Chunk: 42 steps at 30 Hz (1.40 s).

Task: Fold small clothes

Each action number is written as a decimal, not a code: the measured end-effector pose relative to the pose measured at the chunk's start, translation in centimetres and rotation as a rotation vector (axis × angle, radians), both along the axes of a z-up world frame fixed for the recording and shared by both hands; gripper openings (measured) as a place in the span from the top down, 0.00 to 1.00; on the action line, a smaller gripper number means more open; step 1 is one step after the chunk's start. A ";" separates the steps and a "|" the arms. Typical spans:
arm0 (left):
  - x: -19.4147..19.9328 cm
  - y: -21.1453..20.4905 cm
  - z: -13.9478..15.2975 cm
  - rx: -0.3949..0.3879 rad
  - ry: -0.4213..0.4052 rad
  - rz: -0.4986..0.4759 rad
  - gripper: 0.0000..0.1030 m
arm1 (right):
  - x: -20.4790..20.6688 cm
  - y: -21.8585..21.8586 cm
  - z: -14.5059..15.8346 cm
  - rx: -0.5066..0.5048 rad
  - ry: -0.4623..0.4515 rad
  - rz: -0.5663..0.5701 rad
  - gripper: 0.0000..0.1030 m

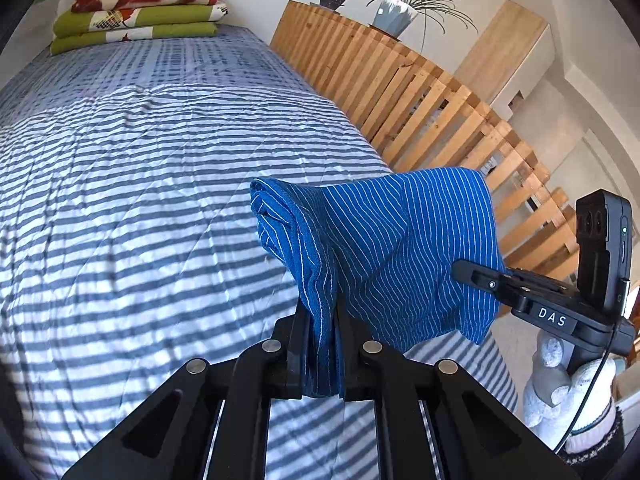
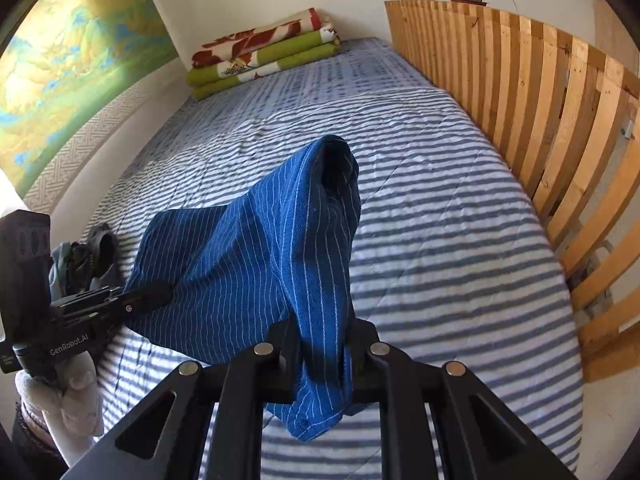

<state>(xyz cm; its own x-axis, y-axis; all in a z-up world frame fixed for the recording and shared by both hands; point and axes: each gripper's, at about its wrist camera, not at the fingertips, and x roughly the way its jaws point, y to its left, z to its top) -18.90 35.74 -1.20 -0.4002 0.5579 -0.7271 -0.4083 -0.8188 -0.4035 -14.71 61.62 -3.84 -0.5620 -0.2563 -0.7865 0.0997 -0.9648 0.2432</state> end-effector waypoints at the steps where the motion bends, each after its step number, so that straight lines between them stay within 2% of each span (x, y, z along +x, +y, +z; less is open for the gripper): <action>1: -1.6 1.1 -0.5 0.002 -0.005 0.005 0.91 | -1.7 0.7 -0.4 0.009 -0.001 -0.009 0.87; 4: -6.9 4.3 -3.4 0.023 -0.048 0.016 0.91 | -6.3 3.2 -2.6 0.025 -0.019 -0.040 0.87; 6: -9.7 6.3 -5.1 0.016 -0.049 0.017 0.91 | -9.1 4.6 -4.3 0.034 -0.034 -0.058 0.87; 12: -15.7 9.7 -10.7 0.026 -0.059 0.035 0.91 | -16.5 7.9 -8.6 0.041 -0.060 -0.093 0.87; 15: -17.5 9.9 -13.0 -0.005 -0.110 0.051 0.80 | -19.4 8.8 -10.7 0.095 -0.087 -0.116 0.85; 16: -17.6 9.4 -13.2 0.012 -0.127 0.057 0.76 | -20.1 8.9 -11.1 0.146 -0.103 -0.137 0.77; 18: -17.5 8.5 -12.8 0.008 -0.081 0.077 0.75 | -20.7 9.6 -11.2 0.236 -0.114 -0.207 0.69; 20: -17.1 7.7 -12.0 0.018 -0.034 0.083 0.75 | -19.9 10.5 -10.2 0.205 -0.076 -0.264 0.68; 23: -16.5 7.6 -11.4 0.046 0.016 0.054 0.75 | -17.6 9.2 -8.2 0.231 0.030 -0.287 0.68; 25: -16.4 8.7 -11.7 0.031 -0.003 0.020 0.75 | -17.2 8.0 -8.3 0.187 0.038 -0.224 0.68; 27: -16.0 9.3 -12.4 0.020 -0.047 0.015 0.75 | -17.4 6.8 -9.7 0.204 -0.008 -0.195 0.68; 29: -15.4 9.5 -12.8 -0.033 -0.073 0.031 0.75 | -17.7 6.7 -11.1 0.255 -0.061 -0.225 0.68; 30: -15.0 9.3 -12.8 -0.046 -0.094 0.036 0.75 | -17.6 7.1 -11.4 0.245 -0.088 -0.250 0.68; 32: -13.7 8.2 -11.9 -0.058 -0.106 0.042 0.75 | -16.6 8.2 -11.1 0.210 -0.107 -0.307 0.68; 34: -11.7 6.6 -9.6 -0.088 -0.060 0.044 0.75 | -14.8 8.2 -9.5 0.197 -0.078 -0.318 0.68; 38: -6.0 2.2 -4.1 -0.137 0.029 0.060 0.75 | -9.8 6.1 -5.2 0.169 -0.013 -0.261 0.68; 40: -2.6 -0.4 -1.4 -0.179 0.076 0.079 0.75 | -7.1 4.2 -3.1 0.135 0.017 -0.227 0.68; 42: 1.2 -3.5 1.4 -0.188 0.120 0.105 0.75 | -4.1 1.8 -1.1 0.102 0.039 -0.182 0.68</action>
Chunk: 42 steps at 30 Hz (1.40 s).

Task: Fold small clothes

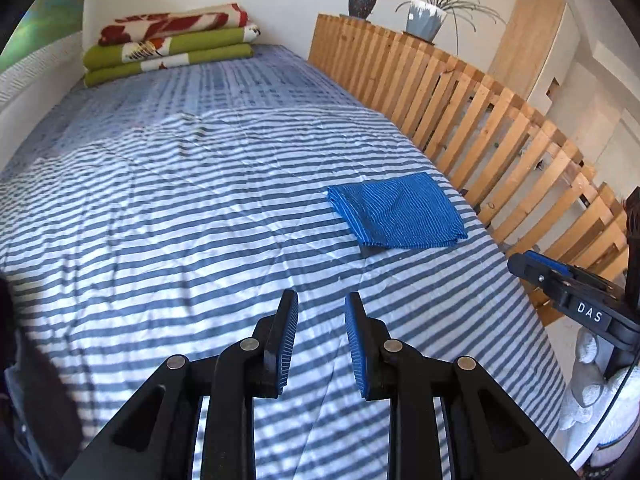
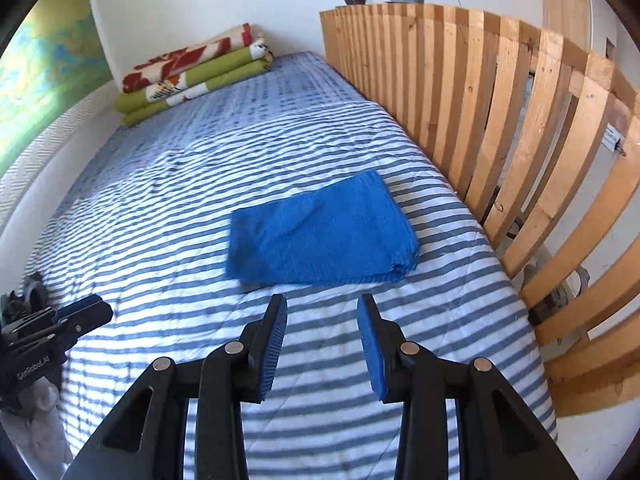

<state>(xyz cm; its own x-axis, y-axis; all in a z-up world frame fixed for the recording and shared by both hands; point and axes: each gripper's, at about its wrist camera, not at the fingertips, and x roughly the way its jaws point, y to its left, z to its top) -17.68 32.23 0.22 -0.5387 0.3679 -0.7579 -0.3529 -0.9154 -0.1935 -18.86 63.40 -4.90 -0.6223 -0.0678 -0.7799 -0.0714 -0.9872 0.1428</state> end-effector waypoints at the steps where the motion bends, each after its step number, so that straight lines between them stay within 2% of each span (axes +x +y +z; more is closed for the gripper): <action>1: 1.9 -1.5 1.3 -0.010 0.021 0.016 0.75 | 1.7 -1.6 1.1 -0.004 0.019 0.029 0.68; 4: 8.2 -6.1 5.1 -0.045 0.098 0.057 0.75 | 6.6 -6.8 4.0 0.045 0.077 0.097 0.68; 6: 12.3 -9.2 7.1 -0.041 0.131 0.080 0.73 | 10.8 -9.8 5.8 0.042 0.101 0.152 0.67; 10: 19.8 -14.4 9.7 -0.055 0.187 0.126 0.61 | 18.4 -15.0 8.4 0.002 0.146 0.239 0.65; 15: 28.0 -19.8 10.8 -0.057 0.234 0.189 0.59 | 25.4 -20.1 9.4 -0.017 0.200 0.292 0.65; 17: 31.1 -21.4 10.8 -0.061 0.249 0.212 0.54 | 27.2 -21.6 9.2 -0.020 0.216 0.311 0.64; 19: 33.9 -22.6 10.6 -0.054 0.254 0.224 0.45 | 29.1 -23.0 9.3 -0.013 0.233 0.327 0.63; 20: 35.2 -23.0 10.4 -0.050 0.254 0.228 0.44 | 30.0 -23.4 9.2 -0.017 0.241 0.331 0.61; 22: 37.5 -23.7 9.9 -0.049 0.255 0.241 0.41 | 31.6 -24.0 9.2 -0.046 0.247 0.342 0.51; 26: 40.8 -23.3 8.5 -0.061 0.261 0.253 0.33 | 34.0 -24.9 8.7 -0.053 0.256 0.336 0.46; 30: 42.7 -22.2 7.3 -0.071 0.269 0.236 0.20 | 36.1 -25.1 8.2 -0.041 0.266 0.302 0.41; 32: 43.1 -21.9 6.6 -0.063 0.259 0.219 0.19 | 36.9 -25.1 8.0 -0.021 0.274 0.268 0.34; 42: 42.0 -19.4 3.0 -0.062 0.196 0.150 0.17 | 38.5 -26.1 6.4 0.127 0.277 0.152 0.30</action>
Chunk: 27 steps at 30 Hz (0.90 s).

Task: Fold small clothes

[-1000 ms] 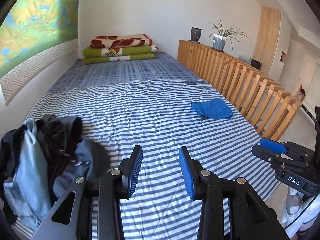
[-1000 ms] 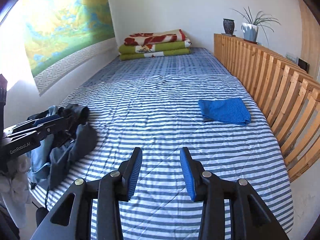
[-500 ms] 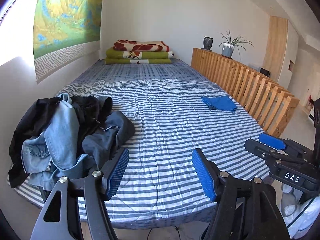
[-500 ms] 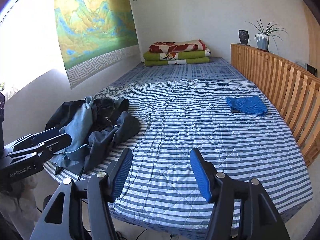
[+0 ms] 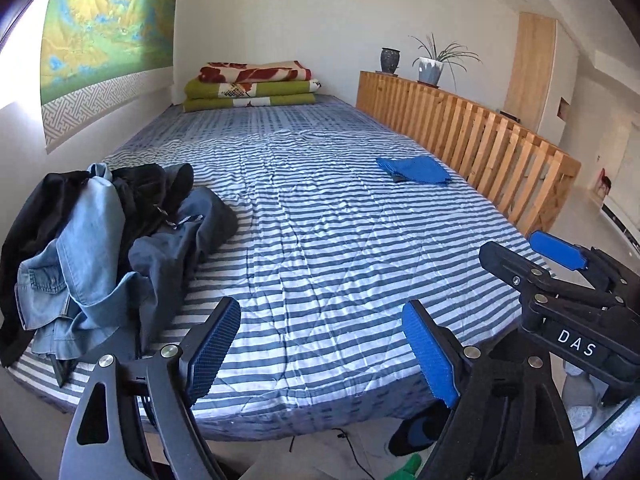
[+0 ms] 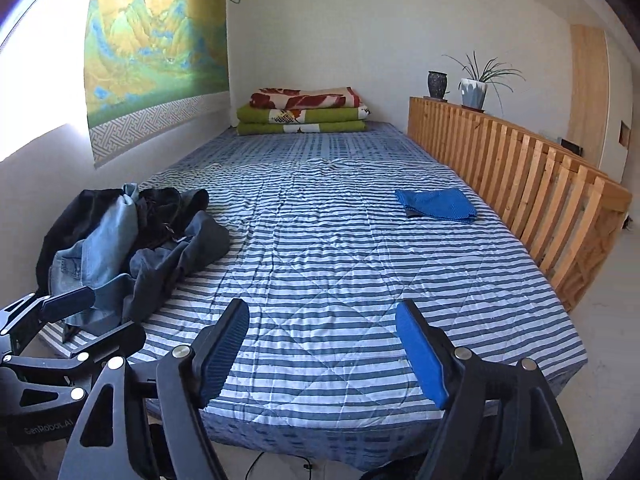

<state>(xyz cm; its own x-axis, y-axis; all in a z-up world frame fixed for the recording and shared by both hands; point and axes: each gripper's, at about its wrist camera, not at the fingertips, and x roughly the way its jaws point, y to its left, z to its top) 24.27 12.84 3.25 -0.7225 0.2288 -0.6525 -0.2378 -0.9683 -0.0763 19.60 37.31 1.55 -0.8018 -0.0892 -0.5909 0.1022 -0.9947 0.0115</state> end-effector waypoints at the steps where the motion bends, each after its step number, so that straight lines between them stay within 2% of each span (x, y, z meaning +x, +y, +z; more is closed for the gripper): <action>1: -0.2 0.2 -0.1 -0.001 -0.003 -0.004 0.17 | 0.1 0.0 -0.2 0.004 -0.003 -0.008 0.30; 11: -1.6 1.2 -1.0 -0.009 -0.028 -0.022 0.12 | -0.3 0.8 -2.0 -0.002 -0.047 -0.030 0.30; 27: -3.4 2.5 -1.3 -0.013 -0.044 -0.043 0.10 | -0.9 2.7 -2.3 0.002 -0.057 -0.073 0.30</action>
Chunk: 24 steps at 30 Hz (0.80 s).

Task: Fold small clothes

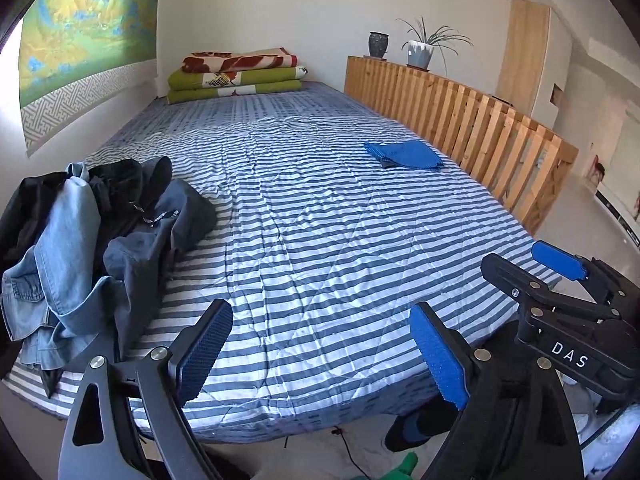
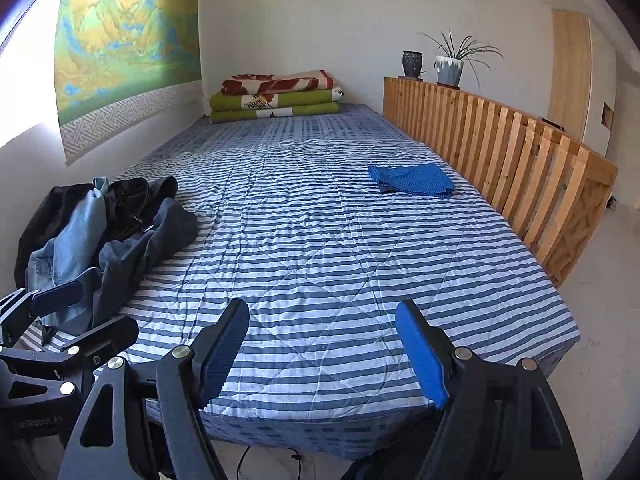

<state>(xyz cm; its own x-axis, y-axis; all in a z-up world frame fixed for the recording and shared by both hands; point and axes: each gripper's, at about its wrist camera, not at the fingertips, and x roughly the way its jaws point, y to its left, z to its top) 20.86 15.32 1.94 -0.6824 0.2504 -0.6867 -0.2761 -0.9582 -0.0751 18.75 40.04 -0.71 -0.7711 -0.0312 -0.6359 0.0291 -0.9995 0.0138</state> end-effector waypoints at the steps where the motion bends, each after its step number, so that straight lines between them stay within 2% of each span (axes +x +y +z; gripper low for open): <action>1: -0.1 0.1 0.0 -0.002 -0.001 -0.001 0.10 | -0.1 0.1 0.0 0.000 -0.001 0.000 0.30; 24: -0.5 -0.4 -0.8 0.002 -0.011 -0.003 0.10 | -0.4 0.3 -0.7 -0.009 -0.026 0.007 0.30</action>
<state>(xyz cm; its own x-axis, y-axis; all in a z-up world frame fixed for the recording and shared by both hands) 20.36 14.95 1.10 -0.6742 0.2538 -0.6935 -0.2780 -0.9572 -0.0800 18.34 40.37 -1.41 -0.7539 -0.0420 -0.6556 0.0354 -0.9991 0.0233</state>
